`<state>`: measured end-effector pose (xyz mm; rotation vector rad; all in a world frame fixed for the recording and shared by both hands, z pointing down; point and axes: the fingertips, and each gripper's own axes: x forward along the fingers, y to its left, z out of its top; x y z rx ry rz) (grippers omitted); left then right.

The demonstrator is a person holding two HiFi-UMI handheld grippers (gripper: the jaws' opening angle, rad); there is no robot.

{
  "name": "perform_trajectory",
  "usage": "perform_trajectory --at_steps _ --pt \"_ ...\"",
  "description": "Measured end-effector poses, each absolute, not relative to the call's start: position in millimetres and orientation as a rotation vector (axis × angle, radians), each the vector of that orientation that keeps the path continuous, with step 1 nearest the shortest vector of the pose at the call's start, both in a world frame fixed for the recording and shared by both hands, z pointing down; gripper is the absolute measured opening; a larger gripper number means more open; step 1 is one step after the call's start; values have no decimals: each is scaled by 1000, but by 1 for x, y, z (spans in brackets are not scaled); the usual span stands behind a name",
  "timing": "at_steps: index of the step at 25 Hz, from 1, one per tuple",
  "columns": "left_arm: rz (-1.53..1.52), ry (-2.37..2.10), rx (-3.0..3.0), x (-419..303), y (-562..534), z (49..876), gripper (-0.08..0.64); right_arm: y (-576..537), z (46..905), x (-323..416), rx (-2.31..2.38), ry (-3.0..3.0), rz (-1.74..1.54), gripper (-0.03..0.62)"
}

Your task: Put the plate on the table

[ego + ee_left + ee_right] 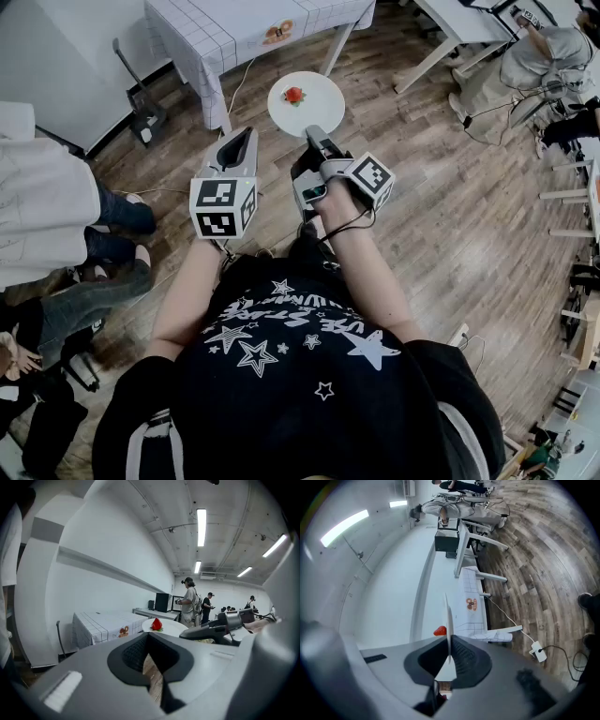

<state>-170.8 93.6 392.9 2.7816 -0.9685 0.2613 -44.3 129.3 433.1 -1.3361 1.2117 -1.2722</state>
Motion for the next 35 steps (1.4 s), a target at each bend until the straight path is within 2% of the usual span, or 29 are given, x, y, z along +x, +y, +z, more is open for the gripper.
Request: perform_trajectory --at_steps 35 --pt "222 -922 2772 -173 106 393 9 153 436 -34 -1414 1182 -1265 24"
